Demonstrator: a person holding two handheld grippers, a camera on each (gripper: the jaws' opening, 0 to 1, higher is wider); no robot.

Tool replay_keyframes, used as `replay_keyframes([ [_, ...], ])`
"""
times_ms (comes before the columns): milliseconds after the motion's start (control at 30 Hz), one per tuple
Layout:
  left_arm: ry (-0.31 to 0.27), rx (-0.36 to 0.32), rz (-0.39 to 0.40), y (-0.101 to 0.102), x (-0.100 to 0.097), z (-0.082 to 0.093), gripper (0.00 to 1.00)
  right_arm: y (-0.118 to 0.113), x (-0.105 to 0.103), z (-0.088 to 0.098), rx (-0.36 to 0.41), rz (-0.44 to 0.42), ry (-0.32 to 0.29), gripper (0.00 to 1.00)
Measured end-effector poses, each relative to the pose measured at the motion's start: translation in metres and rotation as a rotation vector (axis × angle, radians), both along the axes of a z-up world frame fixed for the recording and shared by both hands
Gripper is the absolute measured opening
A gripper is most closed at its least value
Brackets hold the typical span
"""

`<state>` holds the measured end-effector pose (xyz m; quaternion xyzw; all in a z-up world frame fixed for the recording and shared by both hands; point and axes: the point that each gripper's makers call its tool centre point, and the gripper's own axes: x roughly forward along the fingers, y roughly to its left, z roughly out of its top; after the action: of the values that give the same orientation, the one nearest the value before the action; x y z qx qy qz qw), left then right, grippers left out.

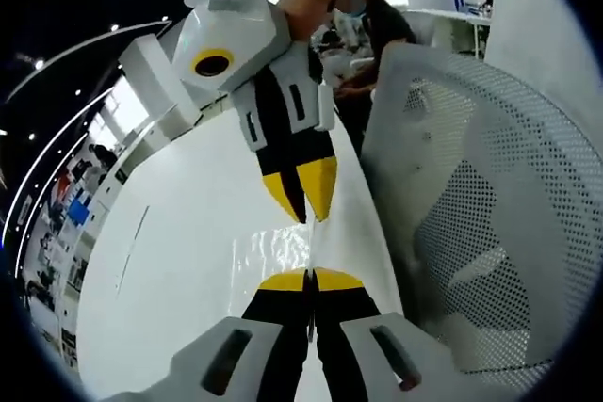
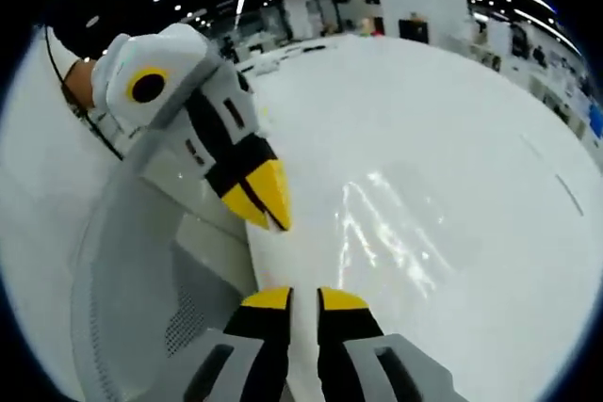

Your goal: Open the resealable bag by pulling the two sides of the seal apart until the entire bag opening is separated and visibly accessible.

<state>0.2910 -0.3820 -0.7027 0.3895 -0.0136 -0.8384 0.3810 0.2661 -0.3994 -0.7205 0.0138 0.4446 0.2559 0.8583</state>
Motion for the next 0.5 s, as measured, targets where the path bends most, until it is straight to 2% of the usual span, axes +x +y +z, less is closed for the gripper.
replay_keyframes([
  [233,0.025,0.005,0.006,0.002,0.008,0.000,0.00,0.001,0.010,-0.005,0.028,-0.022,-0.003,0.00],
  [333,0.041,0.022,0.033,0.002,0.014,-0.002,0.00,0.004,0.013,-0.005,0.035,-0.020,-0.001,0.00],
  [500,0.040,0.024,0.032,0.000,0.018,-0.002,0.02,0.005,0.015,-0.005,0.054,-0.037,0.040,0.00],
])
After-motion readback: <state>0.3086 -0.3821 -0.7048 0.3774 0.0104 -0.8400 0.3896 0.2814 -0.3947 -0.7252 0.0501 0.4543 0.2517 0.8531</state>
